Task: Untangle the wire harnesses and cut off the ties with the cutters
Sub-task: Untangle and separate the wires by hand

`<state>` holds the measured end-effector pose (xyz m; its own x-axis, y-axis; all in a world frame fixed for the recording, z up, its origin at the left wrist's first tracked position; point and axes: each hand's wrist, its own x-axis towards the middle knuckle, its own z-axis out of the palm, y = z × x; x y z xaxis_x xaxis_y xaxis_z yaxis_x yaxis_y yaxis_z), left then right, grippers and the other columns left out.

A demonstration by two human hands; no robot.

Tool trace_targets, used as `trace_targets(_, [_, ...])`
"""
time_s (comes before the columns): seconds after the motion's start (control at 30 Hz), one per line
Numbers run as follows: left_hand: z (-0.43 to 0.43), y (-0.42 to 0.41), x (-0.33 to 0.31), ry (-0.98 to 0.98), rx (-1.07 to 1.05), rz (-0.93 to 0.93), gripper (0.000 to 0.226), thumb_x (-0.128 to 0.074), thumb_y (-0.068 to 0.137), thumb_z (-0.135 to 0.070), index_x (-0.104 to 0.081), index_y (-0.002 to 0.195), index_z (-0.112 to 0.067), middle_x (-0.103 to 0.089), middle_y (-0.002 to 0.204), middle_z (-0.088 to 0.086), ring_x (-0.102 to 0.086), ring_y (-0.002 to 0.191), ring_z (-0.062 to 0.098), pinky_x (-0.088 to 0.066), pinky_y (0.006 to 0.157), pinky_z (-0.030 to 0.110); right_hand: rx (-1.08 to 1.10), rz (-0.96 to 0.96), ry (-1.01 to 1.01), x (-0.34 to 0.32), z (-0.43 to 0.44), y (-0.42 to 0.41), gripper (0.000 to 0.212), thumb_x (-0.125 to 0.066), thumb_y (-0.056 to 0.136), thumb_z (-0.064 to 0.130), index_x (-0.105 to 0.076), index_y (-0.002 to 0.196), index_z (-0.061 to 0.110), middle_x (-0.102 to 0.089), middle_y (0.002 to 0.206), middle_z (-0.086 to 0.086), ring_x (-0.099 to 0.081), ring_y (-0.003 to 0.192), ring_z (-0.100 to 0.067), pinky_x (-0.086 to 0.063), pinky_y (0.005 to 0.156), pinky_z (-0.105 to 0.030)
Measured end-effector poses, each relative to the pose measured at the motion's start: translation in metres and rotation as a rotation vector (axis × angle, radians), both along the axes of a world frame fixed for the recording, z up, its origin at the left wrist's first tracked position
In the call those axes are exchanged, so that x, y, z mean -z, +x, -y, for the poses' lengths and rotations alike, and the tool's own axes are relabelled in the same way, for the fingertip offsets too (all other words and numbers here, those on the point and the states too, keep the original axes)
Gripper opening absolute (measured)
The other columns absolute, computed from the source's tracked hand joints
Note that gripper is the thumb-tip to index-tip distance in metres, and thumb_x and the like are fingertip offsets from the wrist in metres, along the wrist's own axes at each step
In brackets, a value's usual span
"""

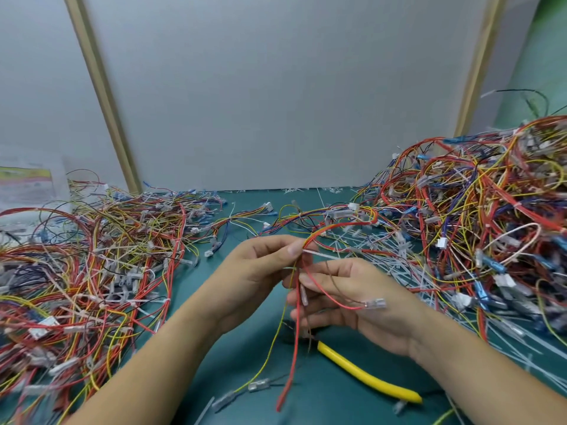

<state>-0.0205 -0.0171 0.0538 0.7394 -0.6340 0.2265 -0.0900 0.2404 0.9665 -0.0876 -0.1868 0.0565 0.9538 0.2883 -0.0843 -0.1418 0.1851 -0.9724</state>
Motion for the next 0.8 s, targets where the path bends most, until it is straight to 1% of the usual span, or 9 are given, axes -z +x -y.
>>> trace_targets(0.1, [-0.001, 0.002, -0.002, -0.026, -0.003, -0.04, 0.016, -0.064, 0.086, -0.025, -0.074, 0.083, -0.012, -0.07, 0.09, 0.01, -0.063, 0.085, 0.02, -0.051, 0.08, 0.027, 0.275, 0.016, -0.055, -0.002, 0.003, 0.004, 0.027, -0.06, 0.098, 0.025, -0.075, 0.097, 0.003, -0.076, 0.088, -0.012, -0.073, 0.072, -0.023, -0.062, 0.067, -0.031])
trace_targets(0.17, [-0.002, 0.004, -0.001, -0.026, -0.035, -0.071, 0.009, -0.071, 0.082, -0.022, -0.073, 0.077, -0.014, -0.072, 0.089, 0.012, -0.067, 0.088, 0.021, -0.053, 0.08, 0.026, 0.462, 0.059, -0.025, -0.005, 0.008, 0.007, 0.032, -0.056, 0.1, 0.028, -0.075, 0.085, 0.007, -0.075, 0.083, -0.011, -0.07, 0.065, -0.023, -0.06, 0.064, -0.035])
trace_targets(0.23, [-0.002, 0.006, 0.0, -0.016, -0.056, -0.09, 0.007, -0.075, 0.08, -0.018, -0.072, 0.076, -0.013, -0.071, 0.083, 0.011, -0.071, 0.08, 0.022, -0.055, 0.074, 0.025, 0.509, 0.137, -0.036, -0.008, 0.011, 0.007, 0.041, -0.055, 0.098, 0.038, -0.074, 0.075, 0.011, -0.071, 0.076, -0.008, -0.067, 0.062, -0.022, -0.058, 0.064, -0.036])
trace_targets(0.27, [-0.002, 0.006, 0.001, 0.006, -0.076, -0.084, 0.007, -0.074, 0.077, -0.019, -0.071, 0.077, -0.012, -0.07, 0.08, 0.011, -0.071, 0.074, 0.021, -0.054, 0.07, 0.024, 0.483, 0.196, -0.091, -0.007, 0.011, 0.006, 0.043, -0.057, 0.097, 0.043, -0.073, 0.074, 0.011, -0.069, 0.073, -0.006, -0.065, 0.063, -0.02, -0.057, 0.064, -0.034])
trace_targets(0.33, [-0.003, 0.006, 0.002, 0.085, -0.133, -0.035, 0.018, -0.074, 0.073, -0.023, -0.069, 0.082, -0.009, -0.071, 0.077, 0.009, -0.068, 0.065, 0.019, -0.046, 0.064, 0.024, 0.404, 0.396, -0.374, -0.003, 0.008, 0.004, 0.04, -0.061, 0.092, 0.045, -0.067, 0.071, 0.012, -0.061, 0.066, 0.0, -0.057, 0.061, -0.013, -0.049, 0.06, -0.029])
trace_targets(0.43, [-0.002, 0.007, 0.006, 0.198, -0.202, 0.045, 0.023, -0.074, 0.074, -0.025, -0.068, 0.088, -0.007, -0.072, 0.076, 0.008, -0.063, 0.061, 0.015, -0.039, 0.063, 0.027, 0.318, 0.56, -0.696, 0.007, 0.003, 0.004, 0.027, -0.063, 0.094, 0.029, -0.059, 0.07, 0.016, -0.048, 0.057, 0.007, -0.043, 0.054, -0.007, -0.037, 0.054, -0.03])
trace_targets(0.57, [-0.001, 0.008, 0.008, 0.209, -0.18, 0.045, 0.029, -0.069, 0.082, -0.022, -0.069, 0.099, 0.001, -0.071, 0.077, 0.009, -0.06, 0.064, 0.013, -0.042, 0.064, 0.025, 0.3, 0.512, -0.648, 0.01, 0.003, 0.005, 0.026, -0.057, 0.096, 0.026, -0.058, 0.072, 0.017, -0.054, 0.06, -0.007, -0.045, 0.054, -0.011, -0.042, 0.055, -0.043])
trace_targets(0.7, [-0.001, 0.007, 0.006, 0.196, -0.096, 0.052, 0.022, -0.057, 0.095, -0.01, -0.073, 0.11, -0.005, -0.07, 0.083, 0.008, -0.061, 0.065, 0.013, -0.043, 0.061, 0.021, 0.396, 0.535, -0.557, 0.01, 0.004, 0.006, 0.023, -0.052, 0.097, 0.023, -0.061, 0.077, 0.018, -0.061, 0.062, 0.001, -0.051, 0.055, -0.011, -0.047, 0.058, -0.045])
trace_targets(0.8, [-0.002, 0.005, 0.004, 0.156, -0.015, 0.051, 0.039, -0.054, 0.084, 0.001, -0.071, 0.117, -0.012, -0.069, 0.088, 0.012, -0.06, 0.068, 0.017, -0.047, 0.062, 0.023, 0.455, 0.569, -0.501, 0.01, 0.005, 0.007, 0.017, -0.053, 0.097, 0.017, -0.06, 0.084, 0.023, -0.061, 0.061, 0.004, -0.051, 0.054, -0.012, -0.047, 0.056, -0.043])
